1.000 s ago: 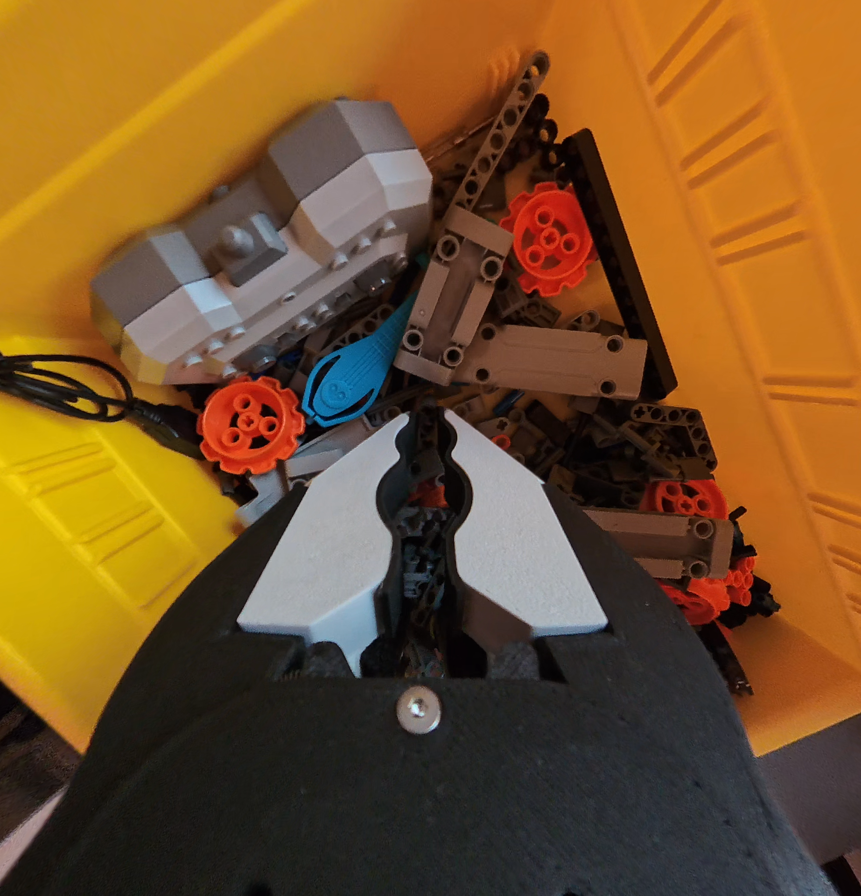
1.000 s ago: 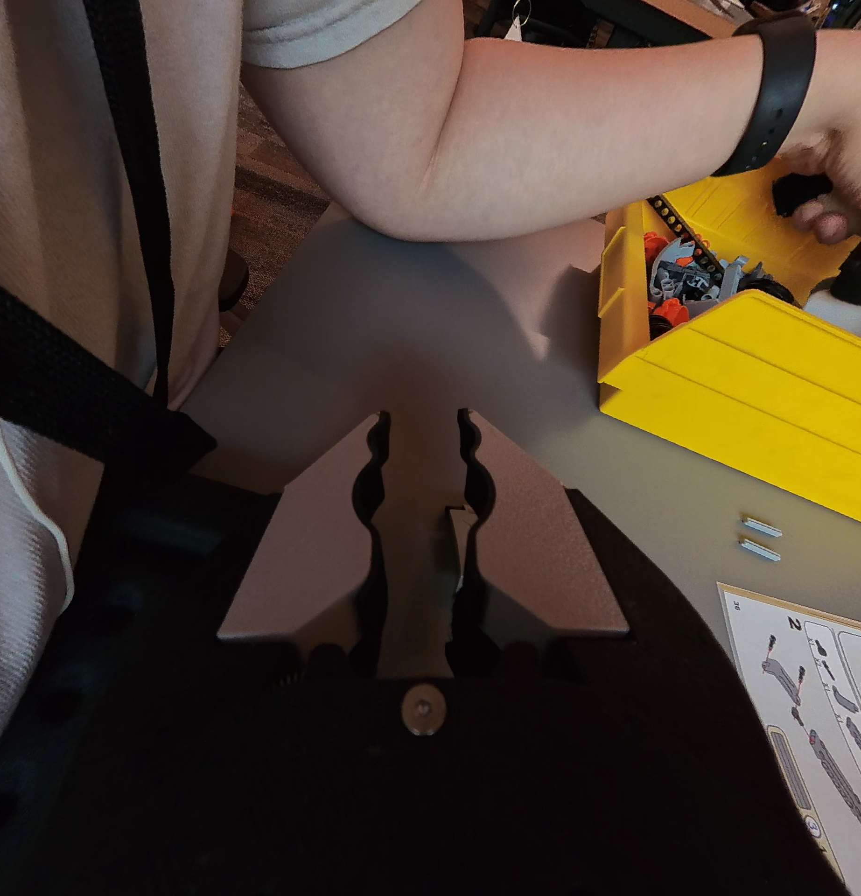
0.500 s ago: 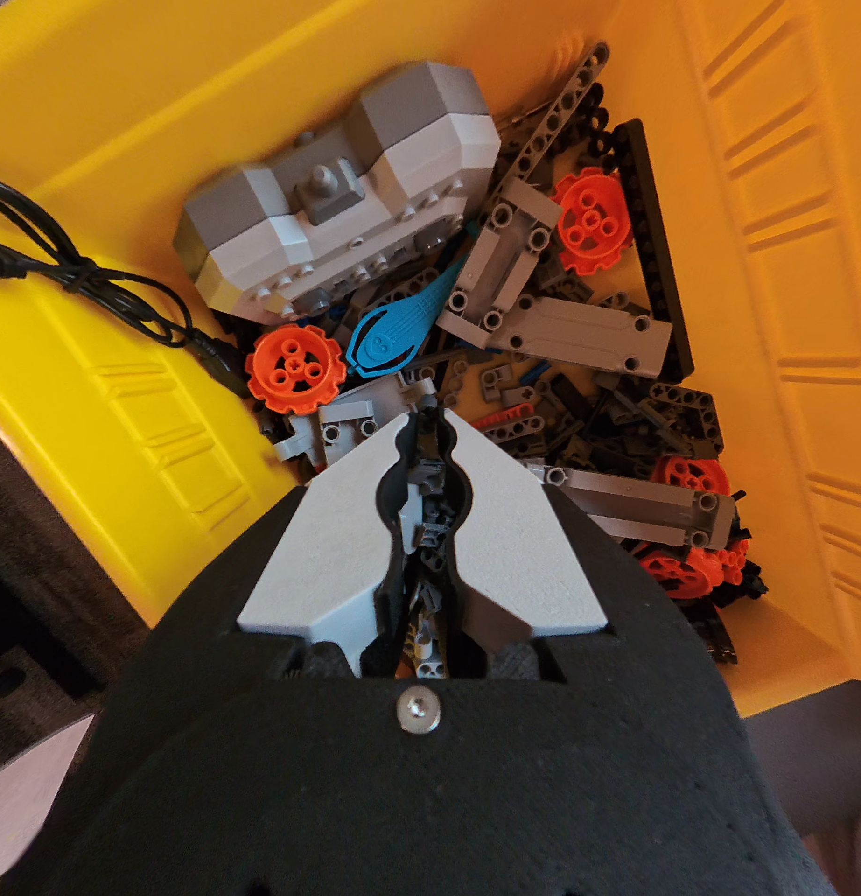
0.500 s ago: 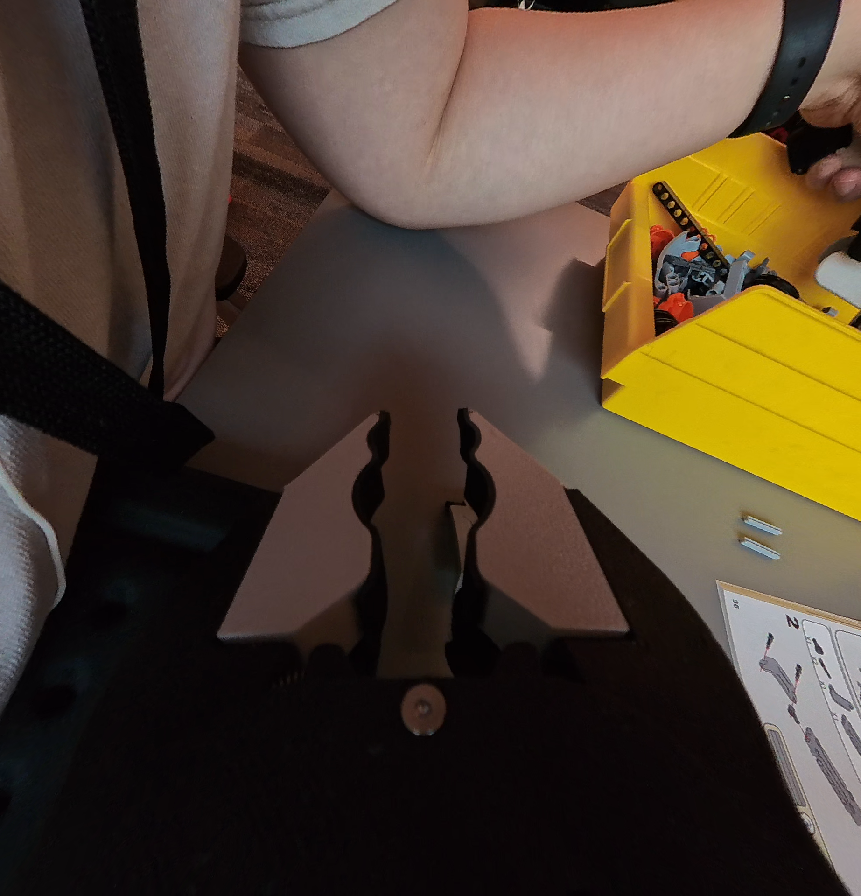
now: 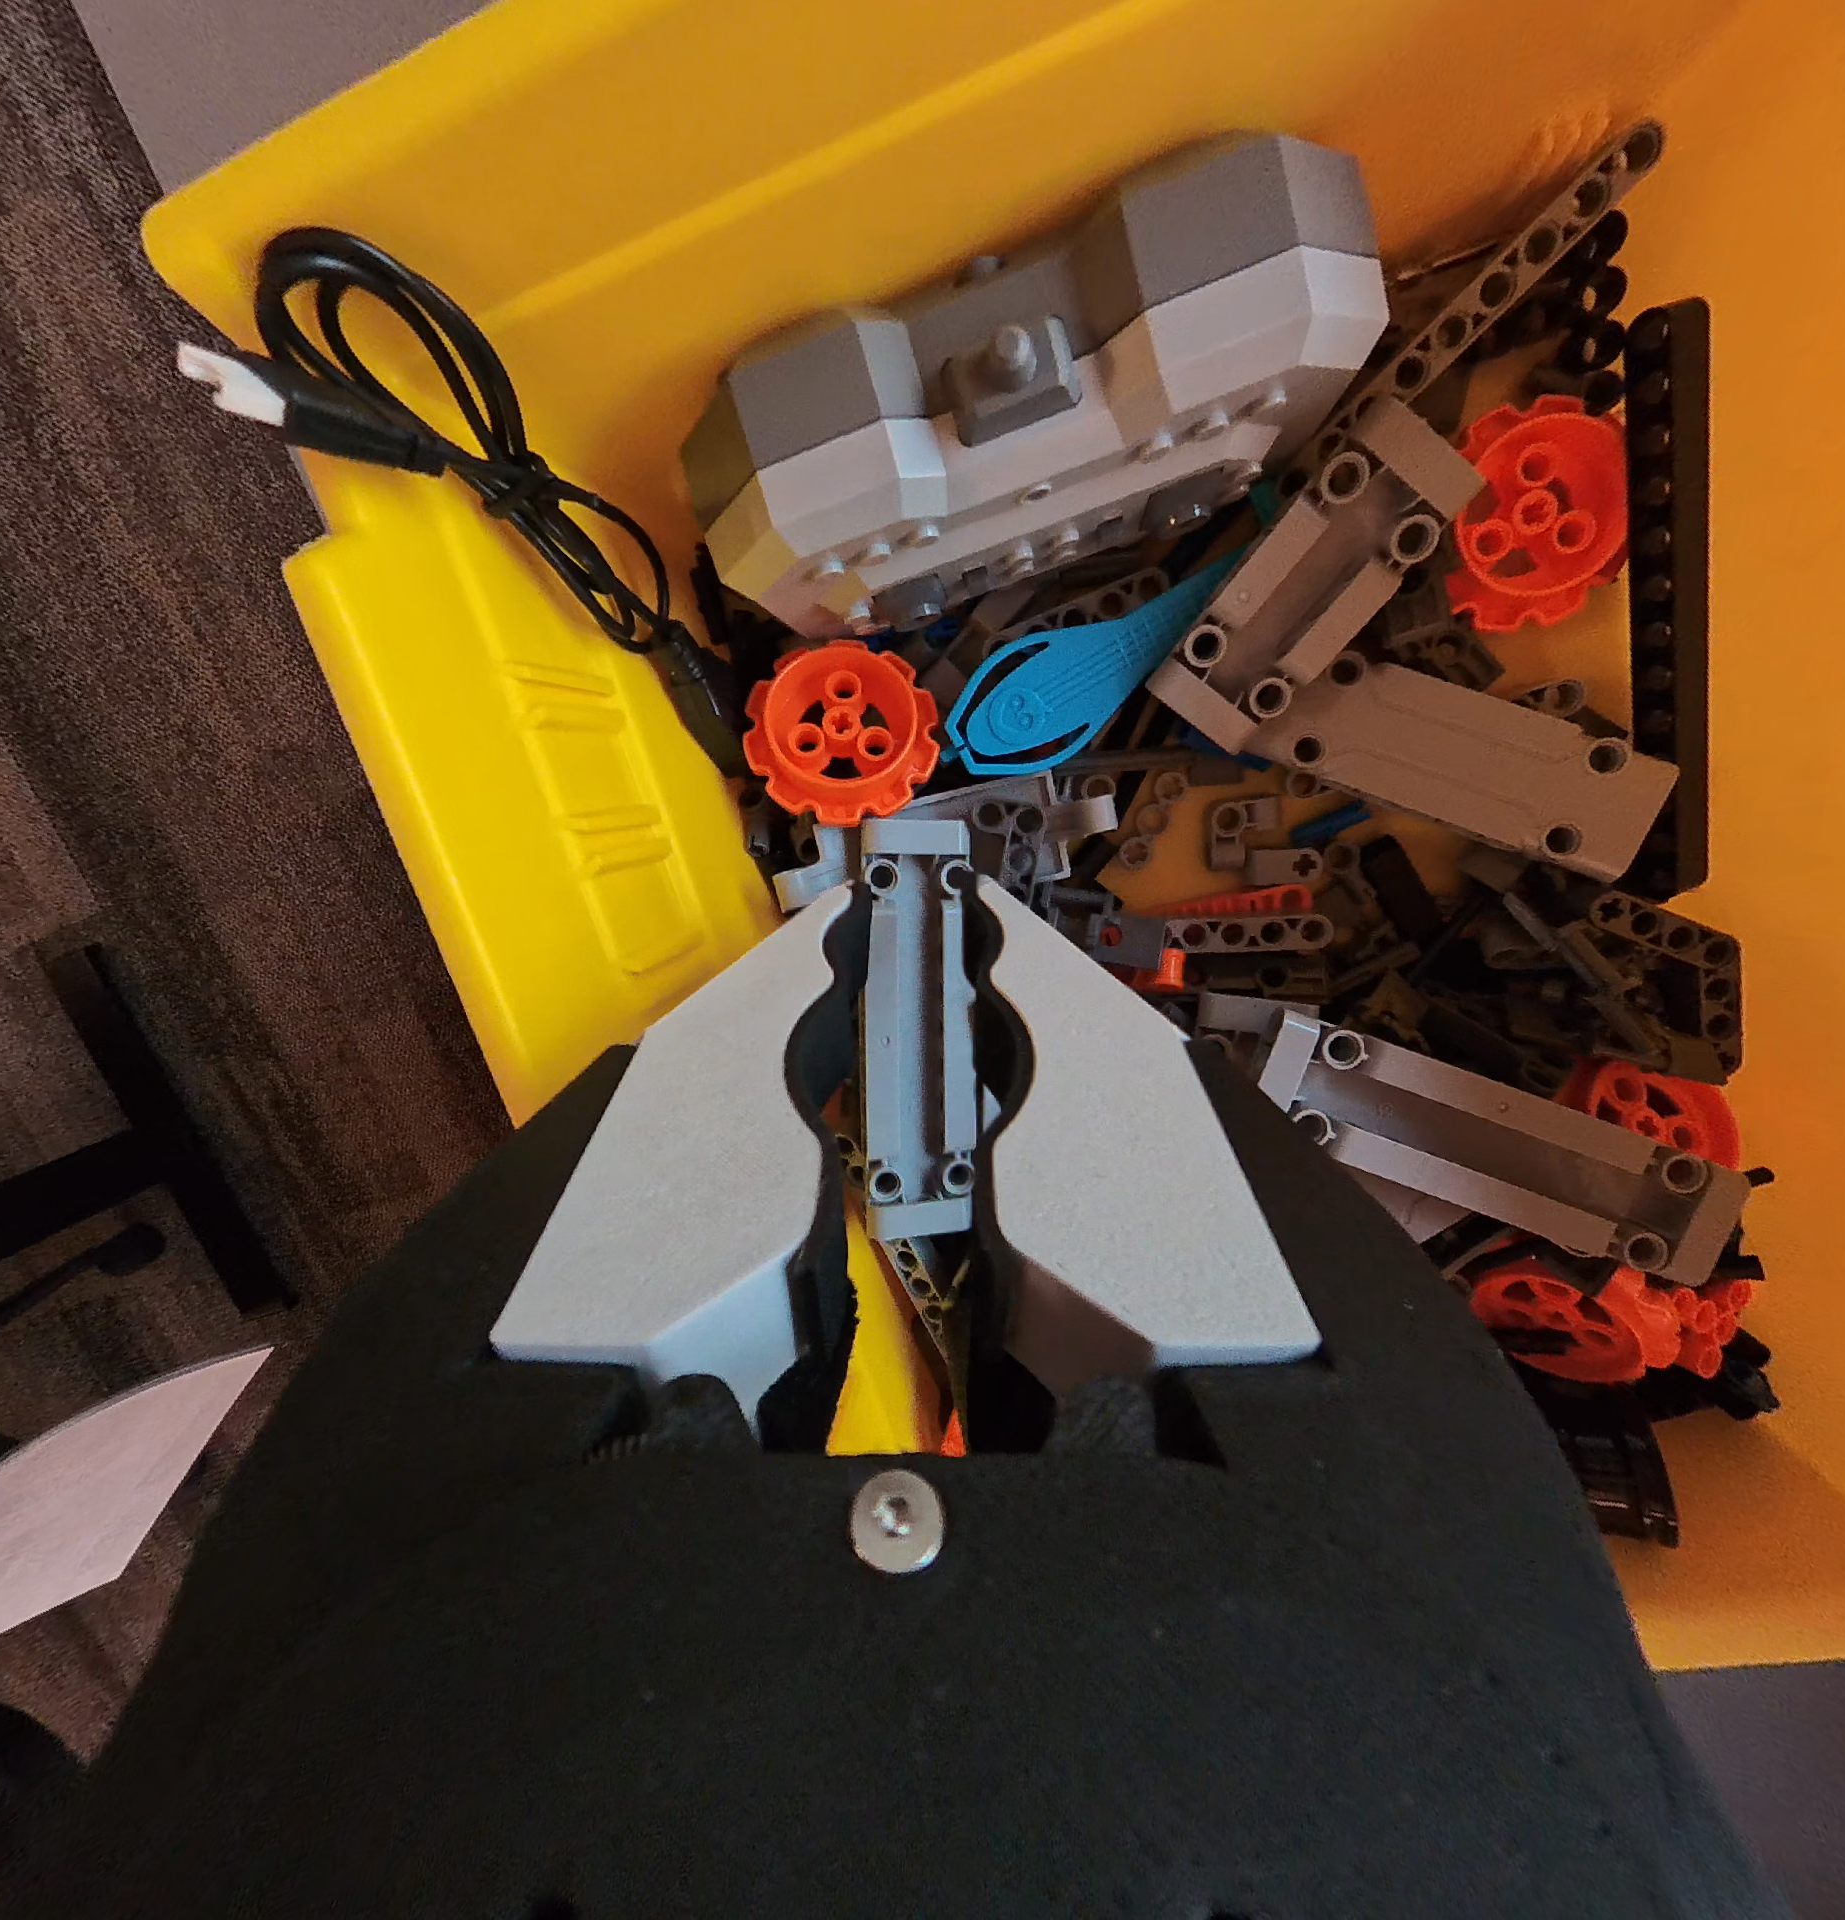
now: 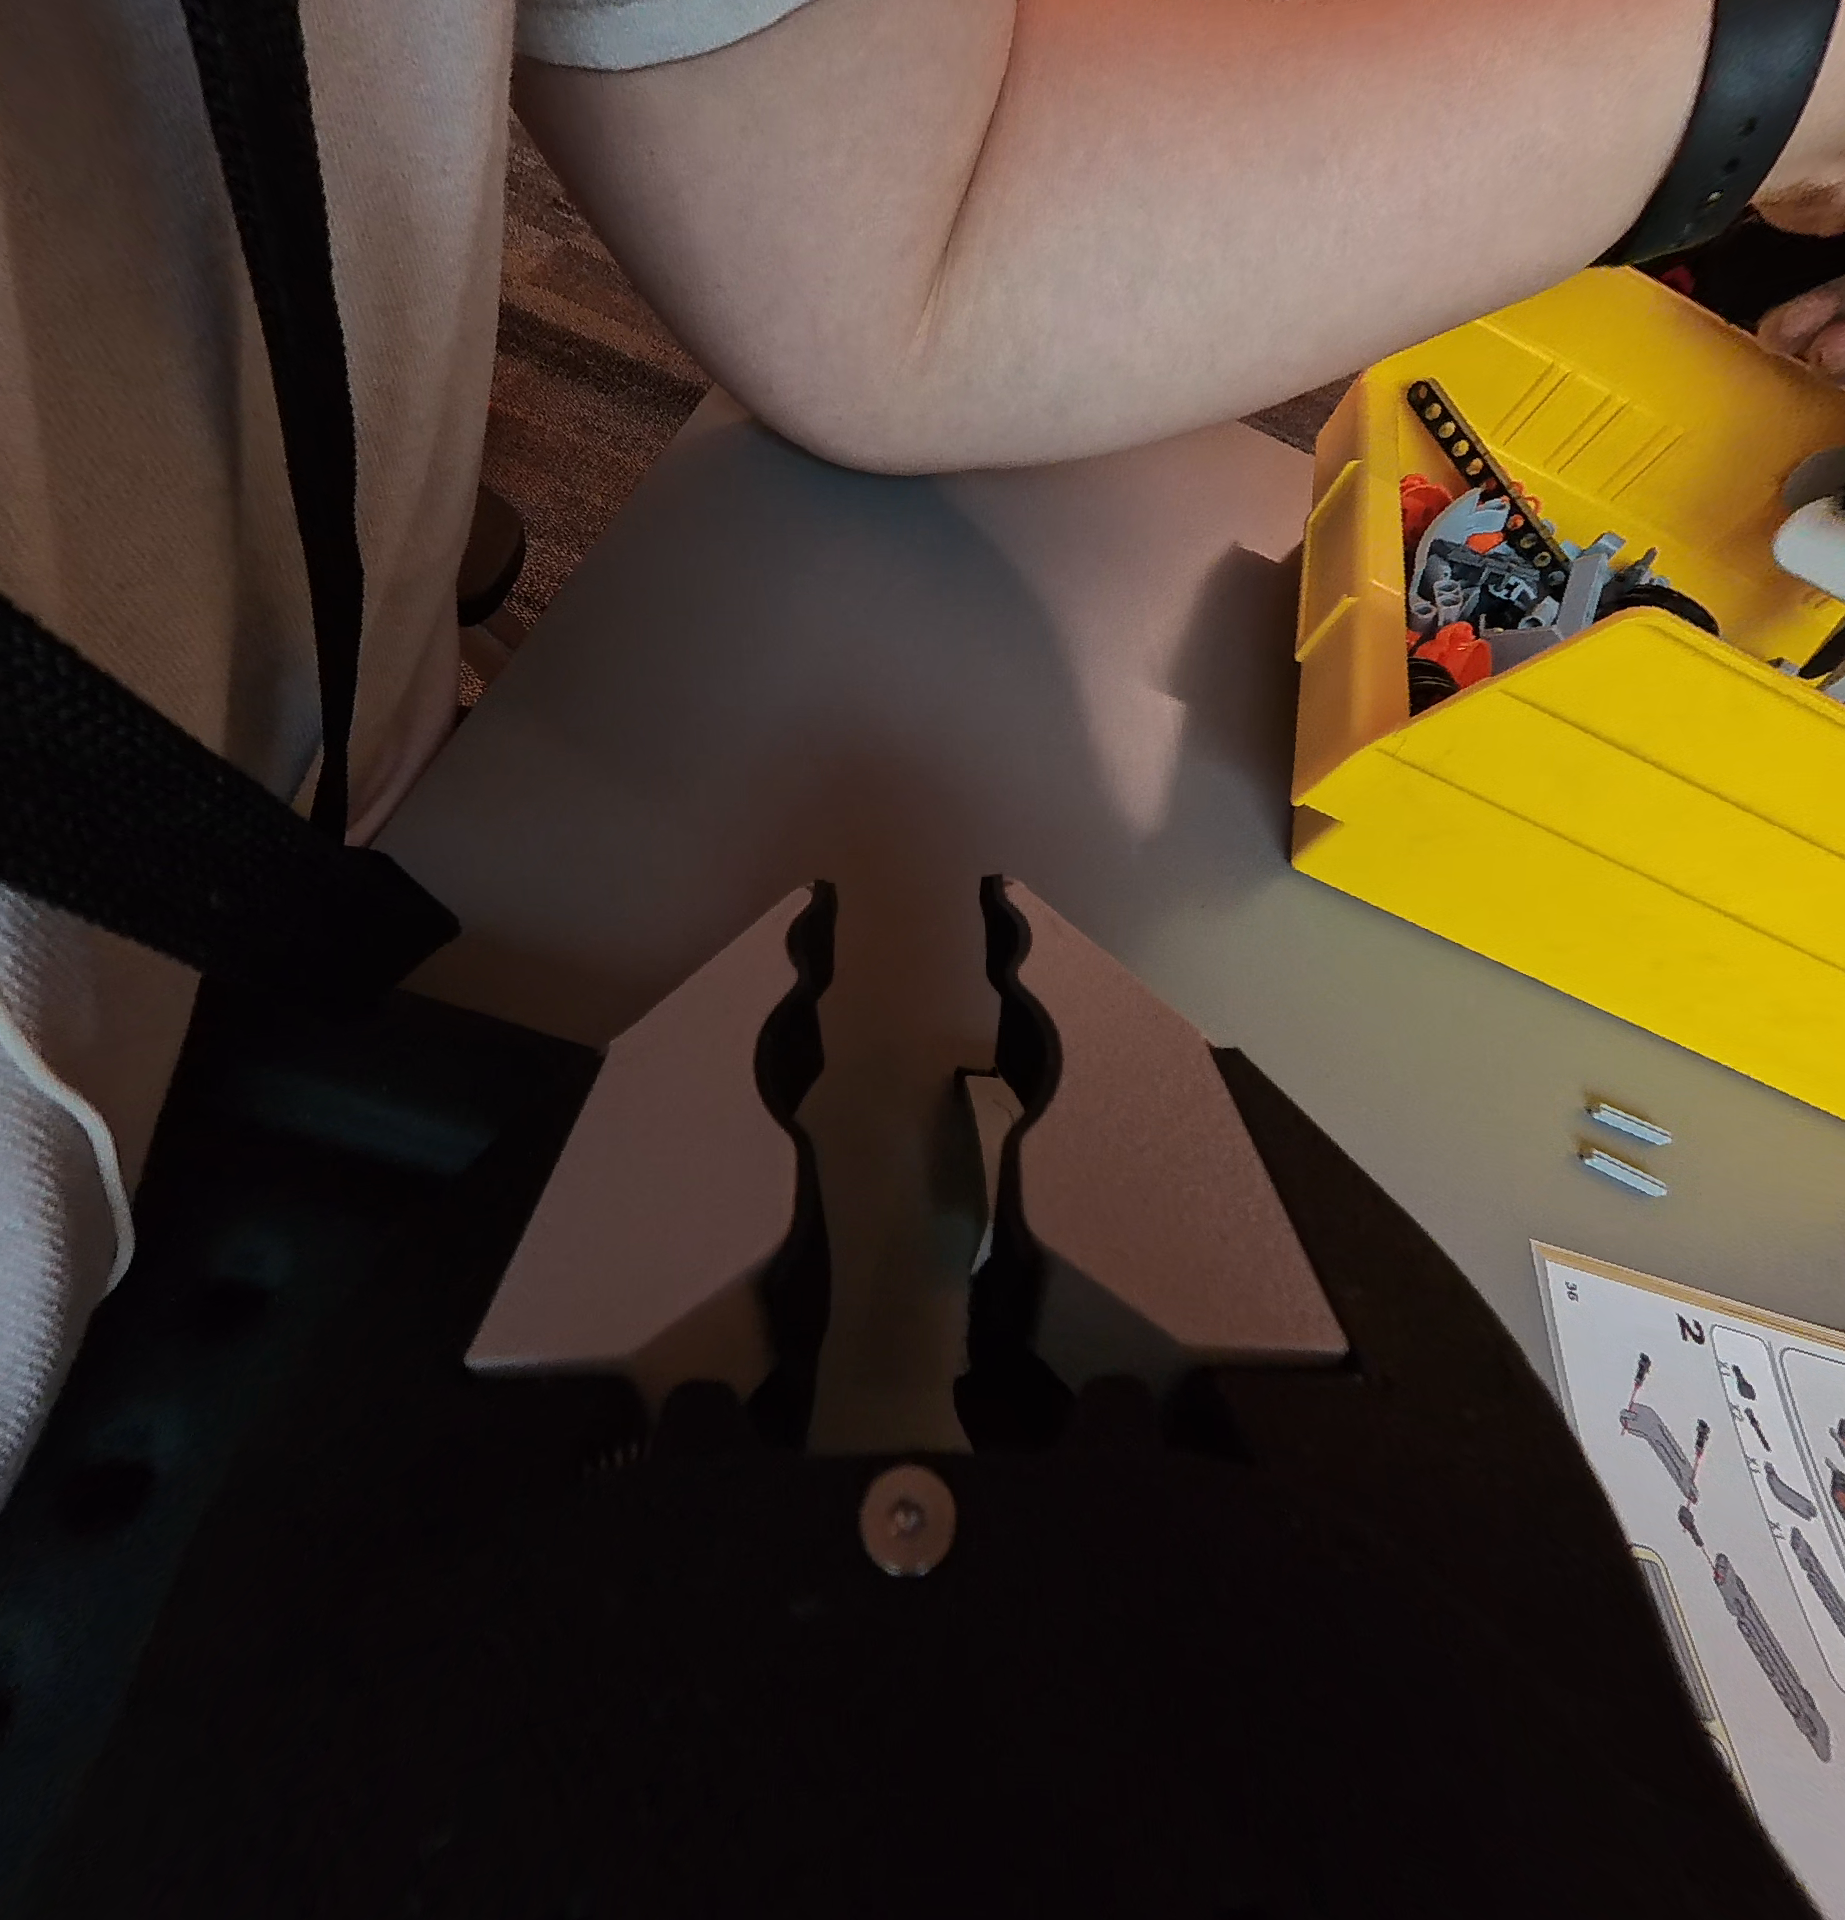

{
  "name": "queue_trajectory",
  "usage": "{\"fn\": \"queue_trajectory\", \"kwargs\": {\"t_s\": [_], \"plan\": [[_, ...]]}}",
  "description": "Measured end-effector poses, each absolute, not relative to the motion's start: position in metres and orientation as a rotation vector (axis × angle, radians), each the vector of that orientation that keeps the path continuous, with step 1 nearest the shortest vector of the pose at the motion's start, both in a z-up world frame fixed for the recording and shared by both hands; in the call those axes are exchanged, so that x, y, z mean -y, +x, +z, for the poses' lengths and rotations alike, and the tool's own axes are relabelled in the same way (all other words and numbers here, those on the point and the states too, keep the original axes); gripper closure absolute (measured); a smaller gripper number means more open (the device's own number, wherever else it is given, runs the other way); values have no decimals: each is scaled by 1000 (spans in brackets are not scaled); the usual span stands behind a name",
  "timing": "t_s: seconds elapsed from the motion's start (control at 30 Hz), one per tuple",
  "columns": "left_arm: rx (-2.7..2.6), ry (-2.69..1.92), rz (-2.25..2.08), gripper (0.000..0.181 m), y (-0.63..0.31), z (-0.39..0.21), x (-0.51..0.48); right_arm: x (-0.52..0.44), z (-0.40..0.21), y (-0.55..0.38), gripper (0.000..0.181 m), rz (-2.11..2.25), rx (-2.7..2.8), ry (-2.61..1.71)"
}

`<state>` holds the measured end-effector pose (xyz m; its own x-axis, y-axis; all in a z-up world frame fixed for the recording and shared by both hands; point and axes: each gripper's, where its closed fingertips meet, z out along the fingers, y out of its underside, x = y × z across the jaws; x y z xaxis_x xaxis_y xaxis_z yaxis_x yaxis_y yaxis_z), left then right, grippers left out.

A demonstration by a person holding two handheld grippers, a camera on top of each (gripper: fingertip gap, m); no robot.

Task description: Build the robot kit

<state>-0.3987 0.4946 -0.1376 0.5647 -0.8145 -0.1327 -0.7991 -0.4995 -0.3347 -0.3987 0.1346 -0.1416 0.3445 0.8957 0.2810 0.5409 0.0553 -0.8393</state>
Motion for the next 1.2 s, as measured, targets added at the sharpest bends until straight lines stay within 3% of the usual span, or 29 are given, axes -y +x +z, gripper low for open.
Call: {"fn": "queue_trajectory", "kwargs": {"t_s": [0.17, 0.6, 1.2], "plan": [[-1458, -2407, -290, 174, -374, -136, -466, -135, -142, -399, 153, 447, 1324, -1615], [-1367, -2482, -49, 141, -397, -146, -486, -135, -128, -395, 155, 451, 1292, -1574], [-1357, -2580, -160, 143, -397, -156, -474, -136, -144, -389, 160, 322, 1397, -1577]]}}
